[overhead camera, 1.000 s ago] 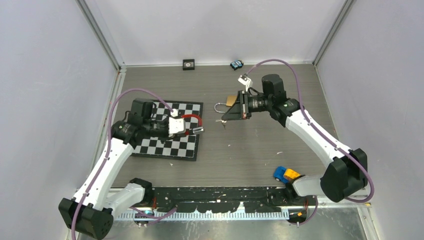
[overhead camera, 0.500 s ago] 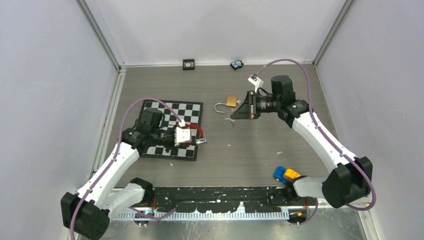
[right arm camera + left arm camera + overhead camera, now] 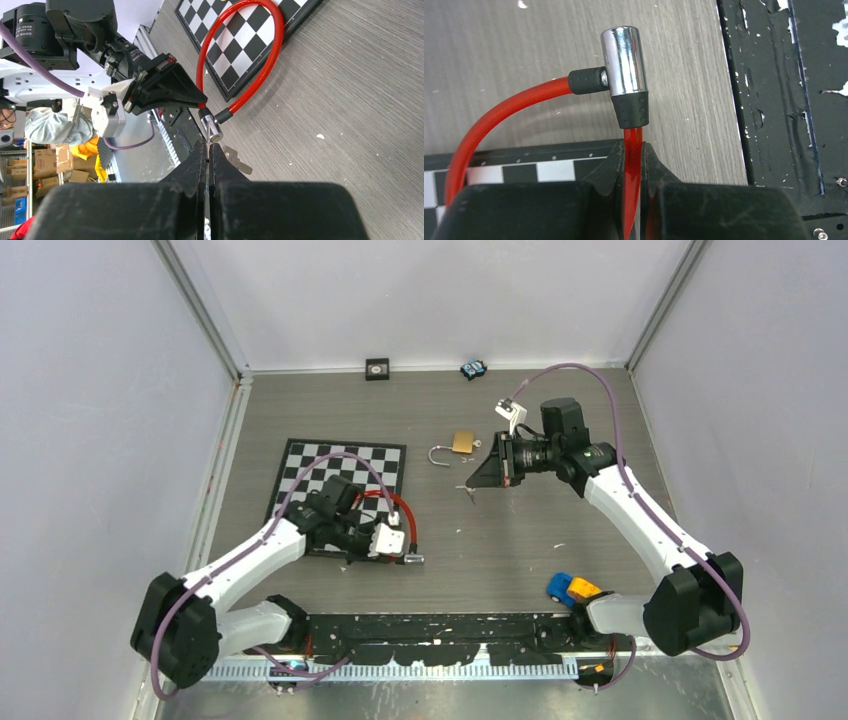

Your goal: Unlock with the key

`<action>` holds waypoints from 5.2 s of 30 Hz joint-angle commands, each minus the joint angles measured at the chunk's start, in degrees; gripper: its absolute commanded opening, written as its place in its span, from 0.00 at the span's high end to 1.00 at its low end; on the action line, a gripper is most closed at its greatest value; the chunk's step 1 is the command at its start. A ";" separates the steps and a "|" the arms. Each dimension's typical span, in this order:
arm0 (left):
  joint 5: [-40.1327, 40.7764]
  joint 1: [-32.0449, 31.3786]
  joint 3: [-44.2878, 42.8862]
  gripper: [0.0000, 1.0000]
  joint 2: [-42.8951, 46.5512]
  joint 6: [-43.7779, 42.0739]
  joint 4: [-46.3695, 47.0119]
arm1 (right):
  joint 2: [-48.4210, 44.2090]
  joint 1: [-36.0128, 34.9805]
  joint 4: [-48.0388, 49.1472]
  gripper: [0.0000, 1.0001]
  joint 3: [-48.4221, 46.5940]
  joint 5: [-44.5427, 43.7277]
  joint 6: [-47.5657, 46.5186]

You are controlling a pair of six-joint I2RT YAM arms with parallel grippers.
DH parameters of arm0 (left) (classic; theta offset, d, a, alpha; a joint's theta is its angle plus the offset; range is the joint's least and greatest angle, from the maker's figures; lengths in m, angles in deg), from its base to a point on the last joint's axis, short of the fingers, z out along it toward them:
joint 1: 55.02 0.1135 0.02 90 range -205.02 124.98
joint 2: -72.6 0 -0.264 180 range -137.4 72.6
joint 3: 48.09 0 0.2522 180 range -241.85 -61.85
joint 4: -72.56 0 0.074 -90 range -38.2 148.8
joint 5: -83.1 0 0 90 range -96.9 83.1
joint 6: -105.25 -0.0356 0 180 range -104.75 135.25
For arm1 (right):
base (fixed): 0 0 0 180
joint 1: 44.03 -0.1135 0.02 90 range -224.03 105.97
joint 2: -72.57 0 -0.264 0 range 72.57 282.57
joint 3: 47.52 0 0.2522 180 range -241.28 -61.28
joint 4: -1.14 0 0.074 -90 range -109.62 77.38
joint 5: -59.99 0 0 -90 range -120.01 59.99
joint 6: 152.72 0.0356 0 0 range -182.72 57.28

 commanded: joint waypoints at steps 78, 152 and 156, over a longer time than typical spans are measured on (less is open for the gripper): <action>25.43 -18.97 -21.97 1.00 -19.86 15.74 4.01 | 0.72 13.08 7.23 0.99 4.80 6.65 11.44; 25.49 -9.61 -13.49 1.00 -7.41 26.88 25.88 | 15.52 -9.76 -12.46 0.99 -20.05 -9.19 2.58; 25.50 -9.60 -13.57 1.00 -7.38 26.87 25.86 | 15.51 -9.93 -12.28 0.99 -19.87 -9.21 2.59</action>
